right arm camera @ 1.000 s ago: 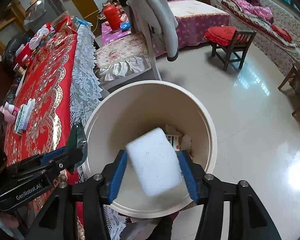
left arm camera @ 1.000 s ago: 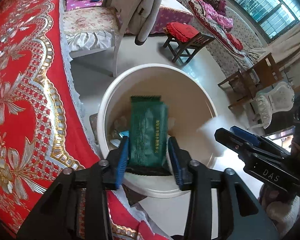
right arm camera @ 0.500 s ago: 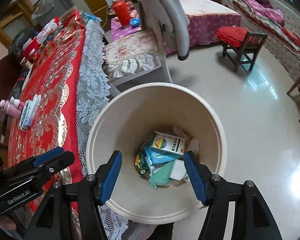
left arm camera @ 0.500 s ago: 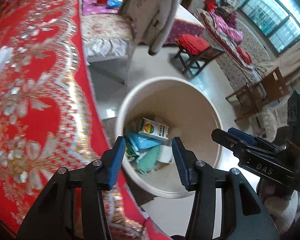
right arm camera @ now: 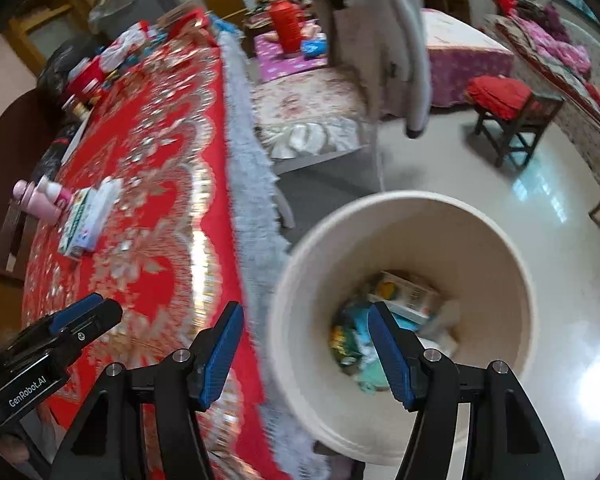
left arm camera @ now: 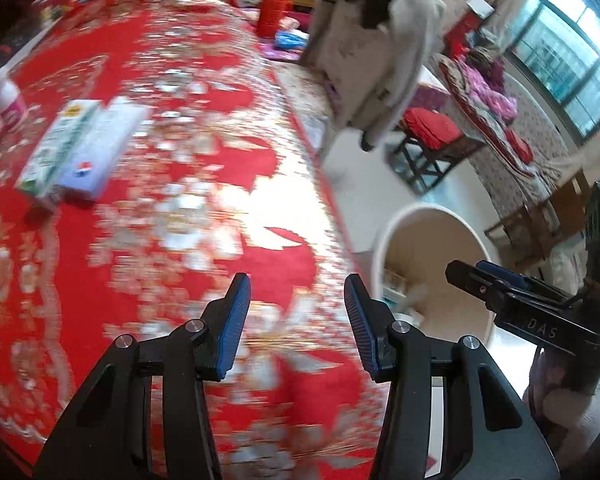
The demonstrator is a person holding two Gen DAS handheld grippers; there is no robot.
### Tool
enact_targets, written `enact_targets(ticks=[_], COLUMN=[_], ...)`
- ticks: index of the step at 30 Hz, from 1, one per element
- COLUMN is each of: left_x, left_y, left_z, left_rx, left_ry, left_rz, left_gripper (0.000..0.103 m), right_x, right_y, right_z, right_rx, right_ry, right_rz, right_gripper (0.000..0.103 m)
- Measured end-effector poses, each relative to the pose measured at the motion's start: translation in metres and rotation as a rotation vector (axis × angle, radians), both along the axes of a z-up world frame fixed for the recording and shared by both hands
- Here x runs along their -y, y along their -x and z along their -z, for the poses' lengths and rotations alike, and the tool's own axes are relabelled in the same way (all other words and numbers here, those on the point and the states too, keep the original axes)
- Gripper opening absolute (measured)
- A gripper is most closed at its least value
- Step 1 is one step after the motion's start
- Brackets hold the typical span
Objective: Collect trash
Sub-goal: 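Move both open tools back over the milk carton and medicine box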
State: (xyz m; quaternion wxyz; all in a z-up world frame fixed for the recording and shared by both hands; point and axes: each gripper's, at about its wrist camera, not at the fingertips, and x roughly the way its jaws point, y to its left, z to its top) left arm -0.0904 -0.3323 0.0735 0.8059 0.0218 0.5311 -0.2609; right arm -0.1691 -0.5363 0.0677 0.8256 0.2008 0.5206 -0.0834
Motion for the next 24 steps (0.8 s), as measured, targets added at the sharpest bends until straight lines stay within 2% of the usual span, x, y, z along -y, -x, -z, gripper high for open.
enact_targets(ticks=[9,14,19,21,24], left_x=[-0.100,-0.140,-0.156,-0.155,-0.146], left_y=[-0.036,-0.067,-0.112,-0.130,-0.154], left_z=[-0.002,0.003,0.008,0.010,0.014], left_rx=[0.008,-0.004,0.001,0.004,0.003], left_ry=[-0.021,-0.049,-0.058,-0.059,-0.080], left_rz=[-0.179,-0.242,-0.245,-0.227,-0.181], left_gripper=[0.047,0.047,0.047,0.055,0.055], right_x=[-0.083,-0.120,-0.139,-0.140,-0.137], right_y=[-0.069,-0.098,-0.112,-0.116,-0.120], right_z=[0.005,0.008,0.010,0.010,0.009], right_rx=[0.006,-0.001,-0.004,-0.007,-0.009], right_ry=[-0.023,-0.026,-0.026,-0.032,-0.032], right_rz=[-0.145,-0.205,-0.231,-0.223,-0.201], right_gripper=[0.067,0.067,0.067,0.067,0.067])
